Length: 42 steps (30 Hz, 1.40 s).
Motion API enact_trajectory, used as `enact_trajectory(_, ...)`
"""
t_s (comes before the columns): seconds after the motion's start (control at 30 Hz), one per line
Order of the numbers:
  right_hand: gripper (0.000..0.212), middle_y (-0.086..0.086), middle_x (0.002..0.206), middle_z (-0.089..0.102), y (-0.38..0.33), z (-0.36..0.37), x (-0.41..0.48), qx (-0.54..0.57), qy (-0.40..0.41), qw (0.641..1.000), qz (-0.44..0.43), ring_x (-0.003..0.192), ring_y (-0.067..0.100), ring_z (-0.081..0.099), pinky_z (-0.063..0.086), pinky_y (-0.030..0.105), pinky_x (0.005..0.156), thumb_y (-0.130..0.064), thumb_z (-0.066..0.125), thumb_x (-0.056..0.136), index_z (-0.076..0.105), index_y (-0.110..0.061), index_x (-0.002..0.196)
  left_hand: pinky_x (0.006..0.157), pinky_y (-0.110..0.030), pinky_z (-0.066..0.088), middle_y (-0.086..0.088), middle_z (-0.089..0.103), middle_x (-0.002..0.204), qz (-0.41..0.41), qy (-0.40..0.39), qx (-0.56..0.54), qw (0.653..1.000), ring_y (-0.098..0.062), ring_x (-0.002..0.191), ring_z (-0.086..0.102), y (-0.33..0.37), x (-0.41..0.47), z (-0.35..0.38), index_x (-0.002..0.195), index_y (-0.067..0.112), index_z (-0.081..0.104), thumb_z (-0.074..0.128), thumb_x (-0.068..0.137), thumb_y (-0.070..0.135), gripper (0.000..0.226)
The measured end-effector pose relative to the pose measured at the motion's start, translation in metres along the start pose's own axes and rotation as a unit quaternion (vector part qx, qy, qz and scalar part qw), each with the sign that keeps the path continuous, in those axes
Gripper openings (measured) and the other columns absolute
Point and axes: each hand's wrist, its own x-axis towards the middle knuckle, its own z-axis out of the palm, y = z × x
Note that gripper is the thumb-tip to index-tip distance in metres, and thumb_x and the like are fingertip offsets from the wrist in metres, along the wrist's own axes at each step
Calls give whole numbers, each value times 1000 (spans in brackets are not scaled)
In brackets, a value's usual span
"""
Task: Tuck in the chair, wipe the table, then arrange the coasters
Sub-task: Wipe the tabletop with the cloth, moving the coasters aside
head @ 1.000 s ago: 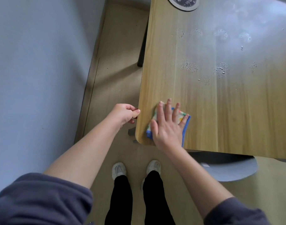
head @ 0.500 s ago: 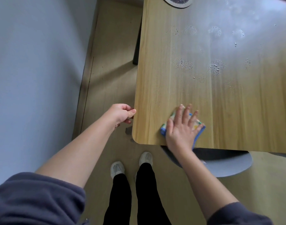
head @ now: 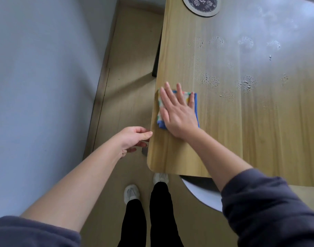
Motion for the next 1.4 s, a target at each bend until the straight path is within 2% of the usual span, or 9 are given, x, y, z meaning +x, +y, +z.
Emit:
enact_trajectory(0.17,61,-9,164,-4,28,-19,82,9,12,998,53,150,24,-11,-7,63,116,-43,11,98,5,-26,157,68,-29,41,10,72,102,91,53,-51,993,-11,93,66,29,15,-9,99,31,65,62,90,38,12)
enact_trajectory(0.33,59,-7,164,-8,40,-29,128,26,14,995,97,150,26,-14,-11,64,114,-40,13,101,3,-25,157,59,-22,42,9,69,102,147,132,-48,979,-7,83,65,75,37,-2,108,27,64,60,93,29,16)
enact_trajectory(0.43,59,-7,164,-8,37,-24,102,27,17,997,76,150,25,-14,-9,64,115,-41,13,102,3,-25,157,50,-19,35,3,67,99,146,155,-29,977,-7,72,60,93,43,6,110,20,63,60,93,25,19)
enact_trajectory(0.57,61,-7,164,-7,40,-13,10,13,6,999,29,150,24,-14,-7,62,116,-43,12,100,5,-24,157,33,-12,31,0,62,83,132,189,-5,973,-8,60,55,104,45,12,92,16,61,65,90,22,8)
enact_trajectory(0.67,63,-9,164,-7,51,-7,-30,-2,-18,1000,-1,150,23,-16,-7,61,116,-45,13,98,7,-24,157,43,-18,34,2,61,80,115,209,33,970,-9,61,55,107,47,13,91,18,60,65,89,24,8)
enact_trajectory(0.83,63,-8,164,-4,75,-17,19,1,-7,1000,27,150,25,-12,-6,63,116,-45,13,98,7,-26,157,57,-22,38,0,62,91,96,228,69,966,-17,76,59,113,54,13,90,17,58,65,90,22,8)
enact_trajectory(0.97,62,-4,165,-8,102,-30,85,-1,-4,997,79,149,33,-14,-5,70,112,-43,20,101,4,-24,157,51,-20,35,-1,61,91,82,231,84,966,-16,74,59,115,58,12,88,18,57,65,90,22,9)
enact_trajectory(1.13,68,2,164,-11,119,-43,128,4,-13,996,91,147,39,-17,-6,73,109,-50,21,97,3,-23,157,51,-22,36,-2,61,92,91,257,98,957,-19,78,59,111,60,15,86,21,55,62,92,24,10)
enact_trajectory(1.4,64,-1,165,-8,115,-31,67,22,2,996,87,150,30,-13,-6,67,114,-49,17,99,4,-25,156,47,-22,37,1,61,94,109,261,114,952,-16,69,59,110,54,17,91,20,58,61,92,25,6)
